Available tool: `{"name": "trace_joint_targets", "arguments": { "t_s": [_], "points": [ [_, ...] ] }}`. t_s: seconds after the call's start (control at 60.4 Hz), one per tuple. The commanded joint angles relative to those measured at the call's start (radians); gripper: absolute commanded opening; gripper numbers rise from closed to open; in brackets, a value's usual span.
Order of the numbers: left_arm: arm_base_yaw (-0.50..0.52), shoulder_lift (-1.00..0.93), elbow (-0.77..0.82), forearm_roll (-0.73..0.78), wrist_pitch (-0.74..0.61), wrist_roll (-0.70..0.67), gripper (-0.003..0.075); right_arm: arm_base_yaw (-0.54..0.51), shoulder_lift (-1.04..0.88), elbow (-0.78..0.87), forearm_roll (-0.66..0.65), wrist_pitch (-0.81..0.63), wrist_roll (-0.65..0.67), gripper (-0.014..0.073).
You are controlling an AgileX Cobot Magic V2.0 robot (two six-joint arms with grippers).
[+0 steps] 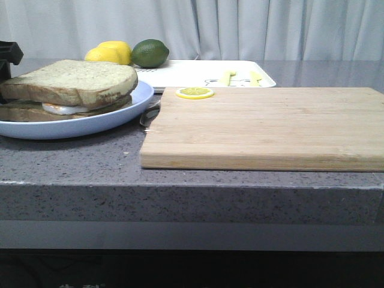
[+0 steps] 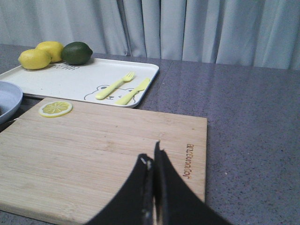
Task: Place bread and move sandwich to tray
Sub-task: 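Grasp the blue plate rim with the left gripper and lift it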
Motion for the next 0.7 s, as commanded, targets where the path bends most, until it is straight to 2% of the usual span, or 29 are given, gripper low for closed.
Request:
{"name": "trace_joint_targets", "arguments": {
  "t_s": [0.0,0.099,0.331,0.546,0.679],
  "points": [
    [-0.004,-0.024,-0.03,0.004,-0.041,-0.008,0.017,-0.004,0.007,-0.028,0.008,-0.081,-0.011,-0.0085],
    [-0.004,-0.022,-0.03,0.002,-0.037,-0.008,-0.0014,-0.004,0.007,-0.028,0.008,-0.081,-0.011,-0.0085],
    [0.026,-0.034,-0.039,-0.073,-0.017,-0.002,-0.0018,-0.004,0.007,-0.028,0.008,-0.081,-0.011,-0.0085],
    [0.145,-0.121,-0.084,-0.433,0.07,0.241,-0.0018,-0.004,0.007,-0.028,0.008,-0.081,-0.011,-0.0085],
    [0.212,-0.132,-0.124,-0.585,0.17,0.318,-0.0019,-0.004,0.007,-0.028,0.008,-0.082,-0.011,-0.0085]
  ]
}}
